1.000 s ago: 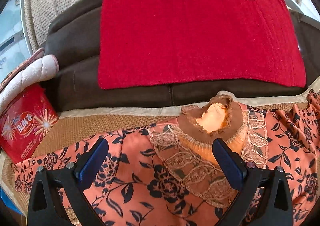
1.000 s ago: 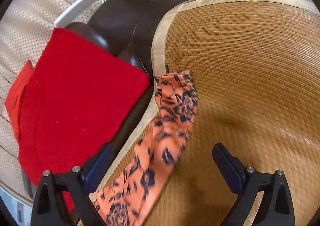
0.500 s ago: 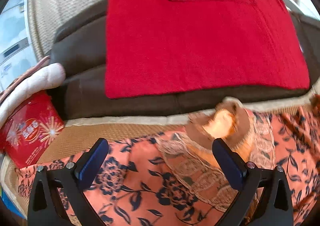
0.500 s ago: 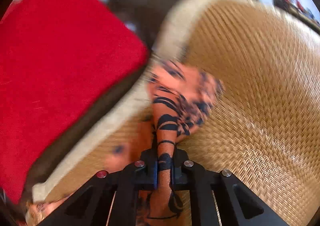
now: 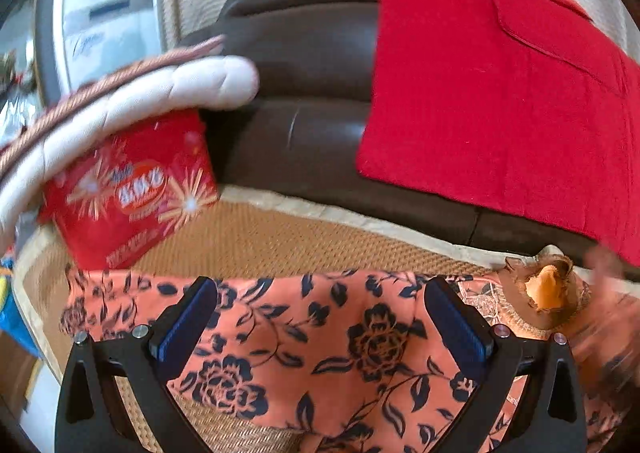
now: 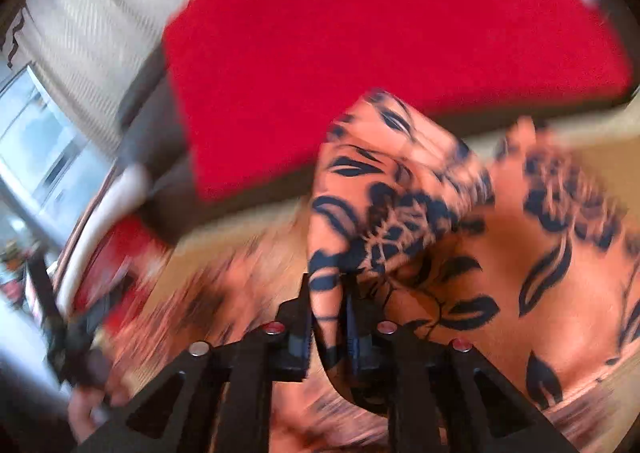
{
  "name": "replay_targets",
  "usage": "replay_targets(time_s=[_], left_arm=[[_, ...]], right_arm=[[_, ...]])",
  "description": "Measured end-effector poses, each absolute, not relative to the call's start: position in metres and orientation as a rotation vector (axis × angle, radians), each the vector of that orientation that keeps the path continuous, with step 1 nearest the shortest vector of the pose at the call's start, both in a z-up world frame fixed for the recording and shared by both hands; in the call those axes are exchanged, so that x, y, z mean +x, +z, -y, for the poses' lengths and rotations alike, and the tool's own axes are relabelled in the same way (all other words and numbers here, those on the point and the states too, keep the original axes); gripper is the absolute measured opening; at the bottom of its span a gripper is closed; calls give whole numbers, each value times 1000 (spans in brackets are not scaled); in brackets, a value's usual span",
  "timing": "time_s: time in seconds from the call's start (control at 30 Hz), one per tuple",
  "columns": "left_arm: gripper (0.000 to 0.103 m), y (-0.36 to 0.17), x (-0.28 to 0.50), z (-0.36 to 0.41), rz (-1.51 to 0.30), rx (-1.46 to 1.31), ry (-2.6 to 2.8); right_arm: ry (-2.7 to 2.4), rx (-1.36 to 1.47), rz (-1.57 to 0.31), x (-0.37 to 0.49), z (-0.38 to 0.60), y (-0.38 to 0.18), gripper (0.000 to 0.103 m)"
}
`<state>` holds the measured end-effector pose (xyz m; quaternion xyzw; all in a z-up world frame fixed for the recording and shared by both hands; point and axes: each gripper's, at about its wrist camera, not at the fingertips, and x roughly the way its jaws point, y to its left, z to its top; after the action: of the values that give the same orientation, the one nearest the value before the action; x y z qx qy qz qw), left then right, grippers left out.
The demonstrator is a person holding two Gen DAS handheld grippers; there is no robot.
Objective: Fold small clothes
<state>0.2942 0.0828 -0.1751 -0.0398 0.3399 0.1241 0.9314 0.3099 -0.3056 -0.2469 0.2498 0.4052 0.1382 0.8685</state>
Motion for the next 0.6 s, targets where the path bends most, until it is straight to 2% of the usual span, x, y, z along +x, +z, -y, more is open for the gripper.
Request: replay_targets(time_s=[0.03, 0.1, 0.17, 0.2, 0.23, 0.27, 0.4, 0.43, 0.47, 0.5, 0.53, 0.6], left_arm=[[103, -177, 292, -86, -706, -99, 235], [103, -183, 292, -83, -724, -105, 195], [103, -186, 291, -75, -747, -110, 140], [103, -188, 291, -71, -760, -116, 106], [103, -191, 292, -65, -772, -124, 74], [103, -193, 295, -58, -782, -138, 36], [103, -199, 302, -39, -816, -213, -101], [103, -198, 305, -36, -818, -248, -137], [103, -197, 304, -32, -816, -266, -152], [103, -194, 306, -29, -802, -303, -177], [103, -192, 310, -26, -790, -333, -193], [103, -190, 317, -15, -802, -366, -211]], right_arm=[[357, 547, -922, 308, 288, -263, 21], [414, 521, -948, 296, 269, -272, 26], [455, 476, -954, 285, 263, -274, 39], [473, 488, -949, 273, 260, -265, 47], [492, 525, -932, 267, 267, -261, 70], [483, 579, -882, 261, 283, -256, 79], [323, 699, -719, 250, 343, -234, 77], [272, 701, -711, 252, 356, -237, 69], [237, 689, -708, 250, 363, -236, 48], [189, 670, -713, 257, 365, -238, 35], [159, 677, -728, 263, 369, -245, 29], [160, 729, -745, 272, 372, -254, 29]])
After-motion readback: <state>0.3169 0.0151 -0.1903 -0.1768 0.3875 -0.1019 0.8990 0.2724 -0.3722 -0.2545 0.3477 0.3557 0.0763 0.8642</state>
